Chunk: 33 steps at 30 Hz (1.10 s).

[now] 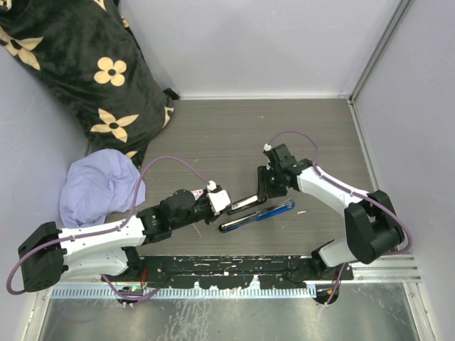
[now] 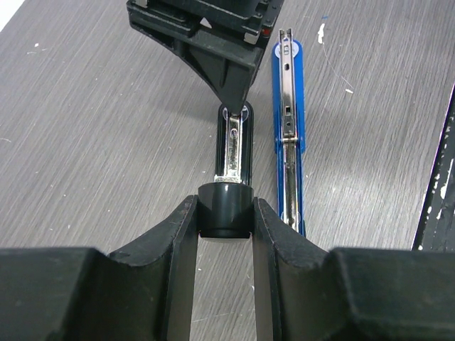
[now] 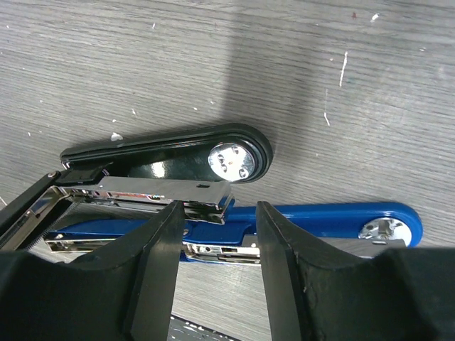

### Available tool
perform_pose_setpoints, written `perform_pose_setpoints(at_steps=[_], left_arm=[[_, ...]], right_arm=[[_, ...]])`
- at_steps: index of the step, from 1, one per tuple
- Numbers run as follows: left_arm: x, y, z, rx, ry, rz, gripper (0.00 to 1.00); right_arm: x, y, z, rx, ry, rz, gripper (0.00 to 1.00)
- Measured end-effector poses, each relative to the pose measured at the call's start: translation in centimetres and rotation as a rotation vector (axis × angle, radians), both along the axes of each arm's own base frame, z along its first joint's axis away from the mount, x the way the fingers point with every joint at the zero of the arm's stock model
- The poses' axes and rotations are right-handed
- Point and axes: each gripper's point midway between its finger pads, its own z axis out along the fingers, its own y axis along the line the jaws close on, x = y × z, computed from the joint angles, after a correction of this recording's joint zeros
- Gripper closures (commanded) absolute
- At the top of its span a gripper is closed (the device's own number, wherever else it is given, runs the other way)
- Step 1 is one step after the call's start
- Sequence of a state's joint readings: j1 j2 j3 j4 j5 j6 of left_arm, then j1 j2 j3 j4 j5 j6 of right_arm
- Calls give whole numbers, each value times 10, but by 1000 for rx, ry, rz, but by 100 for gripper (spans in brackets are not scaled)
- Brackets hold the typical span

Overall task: Load the staples into the stapler
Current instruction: Open the stapler at the center of the board.

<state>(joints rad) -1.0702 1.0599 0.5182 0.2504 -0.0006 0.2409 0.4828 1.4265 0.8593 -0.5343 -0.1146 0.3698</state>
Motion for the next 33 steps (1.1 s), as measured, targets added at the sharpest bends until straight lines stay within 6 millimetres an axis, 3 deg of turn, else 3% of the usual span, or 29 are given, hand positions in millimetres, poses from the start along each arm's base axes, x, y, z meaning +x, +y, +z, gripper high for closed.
perform_pose_setpoints(at_steps=[8, 33], left_arm=[[5, -6, 2, -48, 1, 13, 100], [1, 20, -5, -123, 17, 84, 100]], right_arm=[[4, 16, -5, 33, 88, -30, 59], [15, 15, -12, -81, 262, -59, 53]])
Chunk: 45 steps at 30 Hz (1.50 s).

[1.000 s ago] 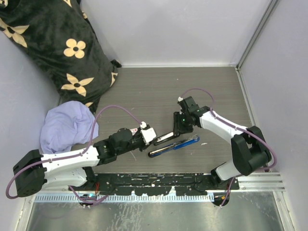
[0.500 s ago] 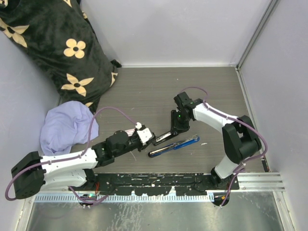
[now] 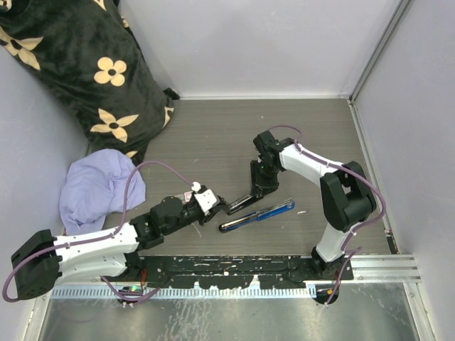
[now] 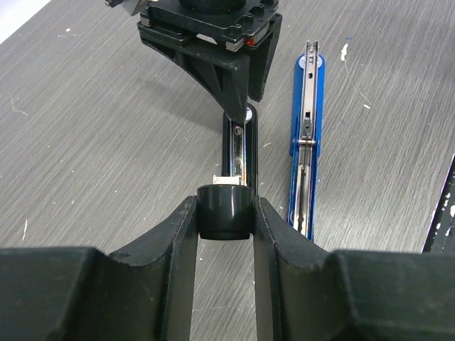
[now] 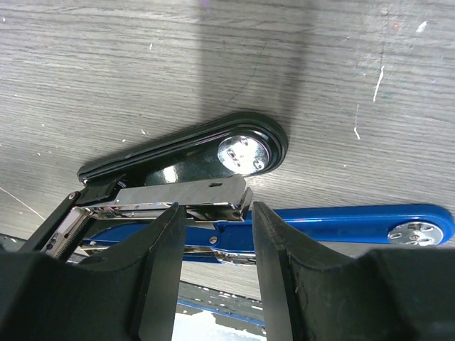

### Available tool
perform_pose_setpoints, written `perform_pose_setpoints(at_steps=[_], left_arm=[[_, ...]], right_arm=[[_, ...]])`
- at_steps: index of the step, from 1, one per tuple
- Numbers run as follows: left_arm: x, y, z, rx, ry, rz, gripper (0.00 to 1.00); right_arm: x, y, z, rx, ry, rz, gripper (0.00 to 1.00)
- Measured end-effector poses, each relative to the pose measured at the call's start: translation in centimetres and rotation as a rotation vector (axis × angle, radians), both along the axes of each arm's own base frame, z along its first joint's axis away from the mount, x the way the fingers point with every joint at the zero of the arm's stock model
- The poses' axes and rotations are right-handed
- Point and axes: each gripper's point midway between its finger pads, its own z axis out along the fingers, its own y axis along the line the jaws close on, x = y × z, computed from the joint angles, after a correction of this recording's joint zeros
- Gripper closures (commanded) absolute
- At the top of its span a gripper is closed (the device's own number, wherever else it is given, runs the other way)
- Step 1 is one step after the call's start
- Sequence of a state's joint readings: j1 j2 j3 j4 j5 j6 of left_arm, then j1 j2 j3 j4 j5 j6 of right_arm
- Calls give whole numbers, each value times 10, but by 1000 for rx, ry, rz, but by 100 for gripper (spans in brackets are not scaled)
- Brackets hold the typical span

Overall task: Load the staples into the stapler
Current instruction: Open the stapler at the center of the board.

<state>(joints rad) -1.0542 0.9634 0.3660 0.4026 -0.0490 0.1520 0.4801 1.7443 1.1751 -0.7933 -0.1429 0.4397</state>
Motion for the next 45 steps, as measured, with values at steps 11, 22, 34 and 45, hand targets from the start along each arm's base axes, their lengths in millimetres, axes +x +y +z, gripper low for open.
perform_pose_setpoints(at_steps=[11, 22, 34, 45], left_arm=[[22, -40, -1, 20, -41, -29, 100], [37, -62, -7, -18, -88, -35, 95], [24, -21, -52, 61, -11, 30, 58], [7, 5, -77, 194, 61, 20, 25]], right_arm=[[27, -44, 1, 23, -3, -86, 53], [49, -80, 2, -26, -42, -140, 54], [53, -83, 1, -28, -60, -130, 54], [61, -85, -1, -23, -84, -136, 53]])
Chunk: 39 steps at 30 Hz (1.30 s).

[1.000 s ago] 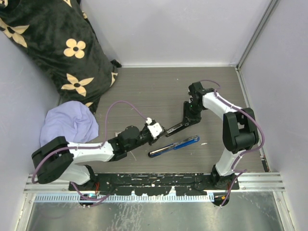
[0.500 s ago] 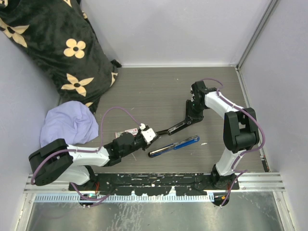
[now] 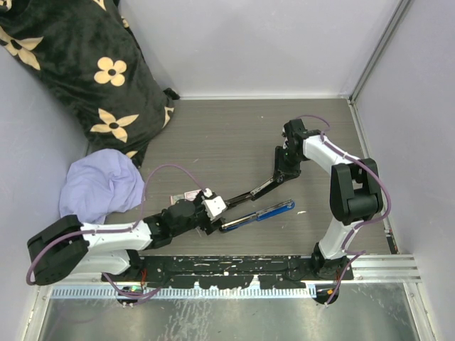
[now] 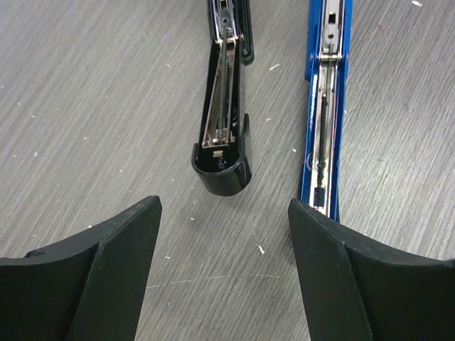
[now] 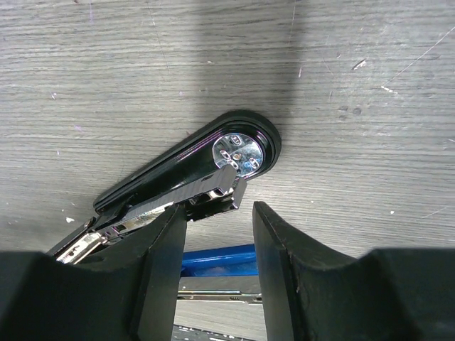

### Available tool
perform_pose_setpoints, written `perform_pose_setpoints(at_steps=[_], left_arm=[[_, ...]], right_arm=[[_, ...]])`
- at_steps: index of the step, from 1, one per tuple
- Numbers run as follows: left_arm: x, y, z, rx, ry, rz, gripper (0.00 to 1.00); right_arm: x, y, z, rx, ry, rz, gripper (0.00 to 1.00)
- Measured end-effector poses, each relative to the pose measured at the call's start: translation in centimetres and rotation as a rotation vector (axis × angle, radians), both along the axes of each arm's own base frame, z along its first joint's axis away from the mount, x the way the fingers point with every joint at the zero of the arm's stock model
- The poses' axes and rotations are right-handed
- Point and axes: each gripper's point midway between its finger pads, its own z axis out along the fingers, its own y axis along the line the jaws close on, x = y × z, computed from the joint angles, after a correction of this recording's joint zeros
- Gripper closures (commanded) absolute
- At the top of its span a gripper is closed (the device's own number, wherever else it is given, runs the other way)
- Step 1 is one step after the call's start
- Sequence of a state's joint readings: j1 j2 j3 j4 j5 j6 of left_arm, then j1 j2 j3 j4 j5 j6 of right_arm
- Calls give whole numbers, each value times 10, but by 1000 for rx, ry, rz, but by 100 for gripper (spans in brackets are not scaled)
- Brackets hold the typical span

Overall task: Load the staples into the stapler
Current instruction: Open the stapler at the center of the board.

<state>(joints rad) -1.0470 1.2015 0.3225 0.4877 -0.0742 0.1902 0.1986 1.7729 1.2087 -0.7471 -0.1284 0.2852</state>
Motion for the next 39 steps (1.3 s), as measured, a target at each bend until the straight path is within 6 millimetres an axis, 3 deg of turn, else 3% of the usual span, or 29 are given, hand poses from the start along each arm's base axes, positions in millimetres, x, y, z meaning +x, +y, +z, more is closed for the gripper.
perform_pose_setpoints(at_steps=[10, 15, 18, 23, 26, 29, 35, 39], left_arm=[[-20, 9, 38, -85, 34, -34, 22], [-30, 11, 64, -147, 80, -41, 31], [-25, 10, 75, -155, 109, -5, 40], [3, -14, 91, -141, 171, 86, 41], [19, -28, 87, -118, 193, 132, 41], [28, -33, 70, -74, 218, 162, 41], [32, -26, 22, 51, 286, 206, 41], [32, -24, 16, 61, 298, 222, 41]], right_arm=[[4, -2, 0, -1, -18, 8, 52], [4, -2, 0, -1, -26, 11, 52], [5, -2, 0, -1, -28, 13, 53], [5, -2, 0, 0, -34, 13, 52], [5, -2, 1, -1, -36, 13, 52], [6, -3, 0, -1, -38, 13, 52], [6, -2, 0, -1, -42, 14, 52], [6, -3, 0, -2, -42, 14, 52]])
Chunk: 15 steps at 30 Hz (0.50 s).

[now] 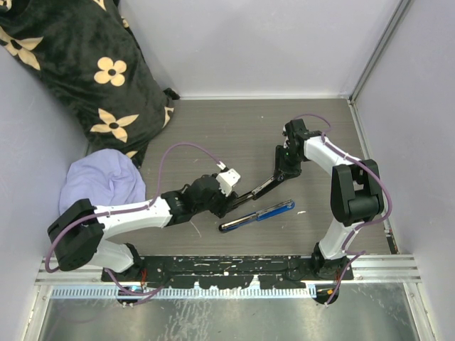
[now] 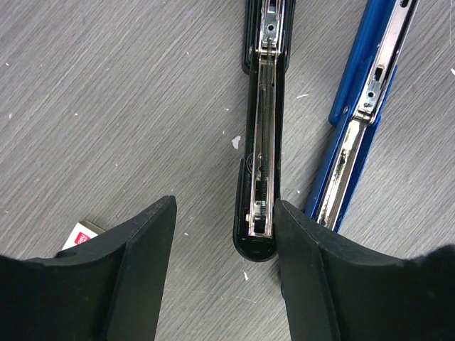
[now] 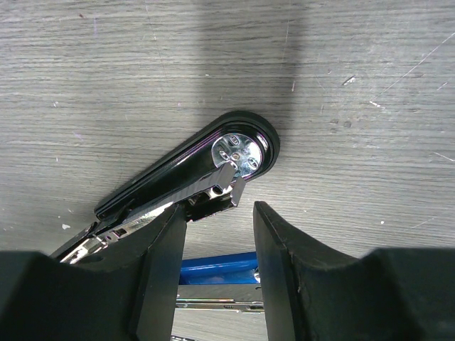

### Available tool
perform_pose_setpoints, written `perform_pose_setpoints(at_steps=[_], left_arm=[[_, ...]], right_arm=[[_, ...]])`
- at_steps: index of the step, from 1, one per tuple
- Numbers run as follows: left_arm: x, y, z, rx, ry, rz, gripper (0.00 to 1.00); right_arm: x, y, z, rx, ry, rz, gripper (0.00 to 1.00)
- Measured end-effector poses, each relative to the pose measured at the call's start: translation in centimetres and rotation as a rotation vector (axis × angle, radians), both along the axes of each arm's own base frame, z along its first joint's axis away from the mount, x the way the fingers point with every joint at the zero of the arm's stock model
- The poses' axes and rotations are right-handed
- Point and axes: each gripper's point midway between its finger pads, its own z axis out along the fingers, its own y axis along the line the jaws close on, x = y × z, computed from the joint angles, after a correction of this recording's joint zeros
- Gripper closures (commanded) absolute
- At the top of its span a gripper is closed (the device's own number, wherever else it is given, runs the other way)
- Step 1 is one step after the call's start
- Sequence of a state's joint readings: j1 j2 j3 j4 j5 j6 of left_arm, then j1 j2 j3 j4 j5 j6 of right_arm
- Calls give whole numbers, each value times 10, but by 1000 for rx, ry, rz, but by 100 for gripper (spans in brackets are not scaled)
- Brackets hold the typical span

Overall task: Load the staples into the stapler
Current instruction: Open the stapler at the center of the board.

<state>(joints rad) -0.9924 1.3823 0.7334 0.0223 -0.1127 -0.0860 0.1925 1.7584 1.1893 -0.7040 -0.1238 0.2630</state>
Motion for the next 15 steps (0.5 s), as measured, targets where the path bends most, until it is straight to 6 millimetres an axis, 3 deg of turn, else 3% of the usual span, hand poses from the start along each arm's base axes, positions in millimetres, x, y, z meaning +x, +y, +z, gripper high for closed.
perform_pose_setpoints(at_steps=[11, 15], left_arm=[[-1, 9, -14, 21, 23, 15, 42], [-4, 12, -29, 41, 40, 14, 44]], right_arm=[[0, 0, 0, -1, -4, 2, 51], [0, 0, 1, -5, -12, 5, 51]])
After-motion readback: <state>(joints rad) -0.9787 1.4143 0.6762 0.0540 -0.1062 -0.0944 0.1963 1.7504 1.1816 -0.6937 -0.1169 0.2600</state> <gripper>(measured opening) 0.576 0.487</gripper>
